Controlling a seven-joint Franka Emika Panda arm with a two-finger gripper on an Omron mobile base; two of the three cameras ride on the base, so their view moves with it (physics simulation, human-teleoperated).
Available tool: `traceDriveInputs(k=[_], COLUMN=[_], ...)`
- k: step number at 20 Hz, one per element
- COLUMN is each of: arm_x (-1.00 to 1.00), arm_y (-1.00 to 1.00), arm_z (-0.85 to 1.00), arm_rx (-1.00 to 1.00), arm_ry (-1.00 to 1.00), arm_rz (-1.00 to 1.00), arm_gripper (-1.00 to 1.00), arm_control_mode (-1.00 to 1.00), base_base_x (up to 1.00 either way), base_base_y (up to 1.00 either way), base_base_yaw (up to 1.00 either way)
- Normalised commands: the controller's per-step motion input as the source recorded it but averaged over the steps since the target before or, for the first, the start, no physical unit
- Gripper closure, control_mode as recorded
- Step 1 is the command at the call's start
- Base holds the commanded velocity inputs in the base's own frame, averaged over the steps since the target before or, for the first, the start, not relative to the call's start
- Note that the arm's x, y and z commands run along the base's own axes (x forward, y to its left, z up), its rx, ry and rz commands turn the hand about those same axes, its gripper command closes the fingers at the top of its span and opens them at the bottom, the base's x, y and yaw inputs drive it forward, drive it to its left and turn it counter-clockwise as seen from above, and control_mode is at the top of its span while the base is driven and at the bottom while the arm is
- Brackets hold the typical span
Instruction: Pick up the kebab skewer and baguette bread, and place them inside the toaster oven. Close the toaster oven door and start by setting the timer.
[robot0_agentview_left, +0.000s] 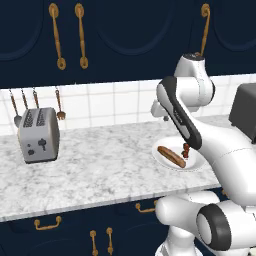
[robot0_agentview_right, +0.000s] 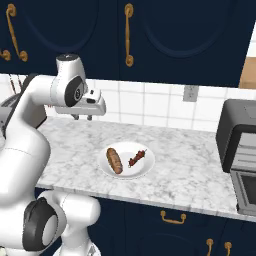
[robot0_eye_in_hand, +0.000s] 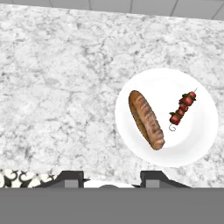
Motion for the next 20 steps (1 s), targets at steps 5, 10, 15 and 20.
traceDriveInputs(k=[5, 10, 15, 20], arm_x=[0.00, 0.00, 0.00, 0.00], arm_y=[0.00, 0.00, 0.00, 0.00], arm_z=[0.00, 0.00, 0.00, 0.00], arm_rx=[0.00, 0.00, 0.00, 0.00], arm_ry=[0.00, 0.00, 0.00, 0.00], arm_rz=[0.00, 0.00, 0.00, 0.00], arm_gripper=[-1.00, -1.00, -1.00, -1.00], arm_control_mode=[1.00, 1.00, 1.00, 1.00], base_base_x=[0.00, -0.13, 0.00, 0.00], base_base_y=[0.00, -0.76, -1.00, -0.90], base_base_yaw=[0.00, -0.03, -0.03, -0.05])
